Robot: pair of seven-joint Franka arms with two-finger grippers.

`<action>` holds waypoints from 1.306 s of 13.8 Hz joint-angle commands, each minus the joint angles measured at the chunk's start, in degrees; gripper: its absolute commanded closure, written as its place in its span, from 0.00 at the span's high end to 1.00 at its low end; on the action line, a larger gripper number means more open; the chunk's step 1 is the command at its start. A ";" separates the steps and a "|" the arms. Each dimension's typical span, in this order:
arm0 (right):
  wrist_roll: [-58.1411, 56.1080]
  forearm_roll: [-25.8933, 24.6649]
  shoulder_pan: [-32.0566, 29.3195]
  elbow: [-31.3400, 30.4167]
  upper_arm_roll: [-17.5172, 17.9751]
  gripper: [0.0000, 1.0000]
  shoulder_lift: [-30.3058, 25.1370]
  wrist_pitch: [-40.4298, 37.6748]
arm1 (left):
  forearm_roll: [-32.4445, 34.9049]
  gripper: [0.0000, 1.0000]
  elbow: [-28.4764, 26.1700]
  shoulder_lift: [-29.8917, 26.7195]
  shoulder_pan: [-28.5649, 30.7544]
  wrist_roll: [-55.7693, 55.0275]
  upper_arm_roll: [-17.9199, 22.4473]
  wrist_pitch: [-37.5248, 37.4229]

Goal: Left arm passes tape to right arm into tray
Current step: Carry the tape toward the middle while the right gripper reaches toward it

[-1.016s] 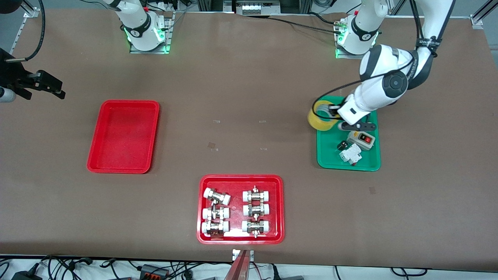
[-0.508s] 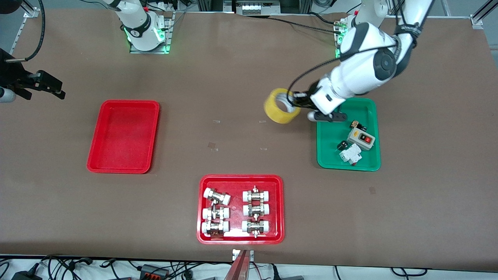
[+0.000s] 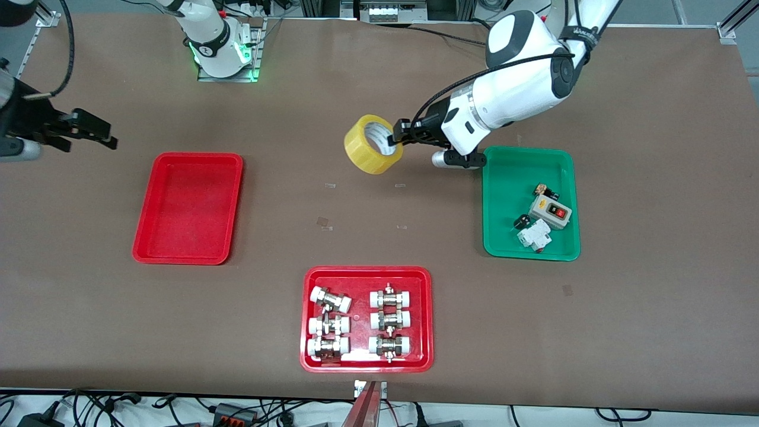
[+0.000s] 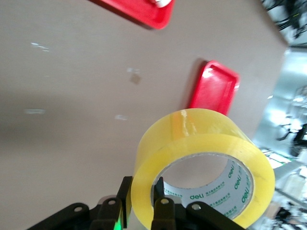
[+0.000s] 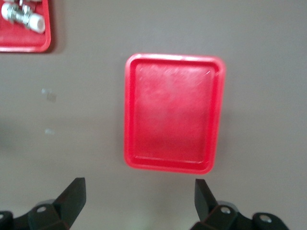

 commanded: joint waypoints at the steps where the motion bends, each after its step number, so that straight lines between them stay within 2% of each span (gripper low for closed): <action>1: -1.25 3.41 0.60 2.67 0.27 1.00 3.45 -1.52 | -4.38 0.01 4.46 1.59 0.29 -0.64 -2.57 1.85; 5: -2.22 9.39 3.83 4.51 0.27 1.00 5.04 -1.78 | -5.80 0.01 6.32 2.20 -1.47 -0.90 -2.75 3.34; 6: -2.39 12.02 4.90 4.60 0.27 1.00 5.13 -1.25 | -5.80 0.01 6.32 2.38 -2.43 -1.08 -2.75 4.48; 8: -2.39 21.23 5.87 5.73 0.18 1.00 7.05 -0.98 | -5.80 0.01 6.23 2.47 -3.40 -1.52 -2.67 5.19; 11: -2.13 28.81 8.50 9.50 0.27 1.00 9.96 -0.98 | -5.71 0.01 6.23 2.38 -3.41 -1.78 -2.75 5.37; 14: -1.34 31.64 14.12 15.22 0.18 1.00 13.56 -0.02 | -5.71 0.01 6.23 2.38 -3.41 -1.87 -2.75 5.37; 18: 2.96 33.40 19.66 16.02 0.27 1.00 14.45 5.07 | -5.71 0.01 6.23 2.38 -4.02 -2.22 -2.67 5.46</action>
